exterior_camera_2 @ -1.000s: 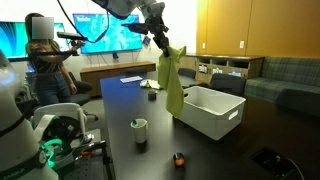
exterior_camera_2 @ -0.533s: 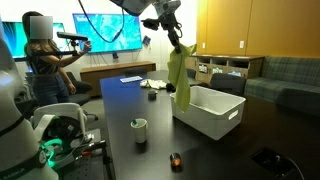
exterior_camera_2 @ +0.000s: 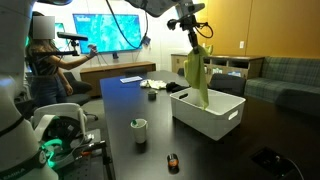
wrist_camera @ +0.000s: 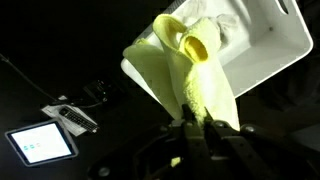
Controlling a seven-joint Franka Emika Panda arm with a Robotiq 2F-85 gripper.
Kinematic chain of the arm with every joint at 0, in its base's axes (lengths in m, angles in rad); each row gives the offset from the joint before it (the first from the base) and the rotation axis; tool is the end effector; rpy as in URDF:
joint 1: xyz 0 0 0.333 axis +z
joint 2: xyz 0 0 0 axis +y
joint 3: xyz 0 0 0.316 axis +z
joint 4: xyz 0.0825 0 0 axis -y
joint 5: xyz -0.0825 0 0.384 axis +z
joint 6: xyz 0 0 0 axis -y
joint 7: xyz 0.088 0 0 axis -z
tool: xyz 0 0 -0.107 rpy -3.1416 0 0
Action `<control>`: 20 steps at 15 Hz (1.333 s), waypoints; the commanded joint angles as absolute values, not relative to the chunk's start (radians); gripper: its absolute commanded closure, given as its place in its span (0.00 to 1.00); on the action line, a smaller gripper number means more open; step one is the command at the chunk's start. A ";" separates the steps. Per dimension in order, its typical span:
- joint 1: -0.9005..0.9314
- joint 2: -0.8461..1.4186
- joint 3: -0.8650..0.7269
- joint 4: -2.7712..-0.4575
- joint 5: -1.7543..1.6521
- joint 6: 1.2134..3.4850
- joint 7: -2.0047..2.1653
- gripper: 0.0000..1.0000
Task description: Put the towels into the basket and the marker and tape into the mug
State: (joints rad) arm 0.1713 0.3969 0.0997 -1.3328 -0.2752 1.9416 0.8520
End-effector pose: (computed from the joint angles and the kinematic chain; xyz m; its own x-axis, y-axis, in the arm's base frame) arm 0.6817 0.1568 0.5300 0.8257 -0.4732 0.3071 -0.4972 -0.8676 0.0000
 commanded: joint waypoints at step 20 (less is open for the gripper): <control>0.198 0.889 0.062 -0.635 -0.079 1.617 0.536 0.27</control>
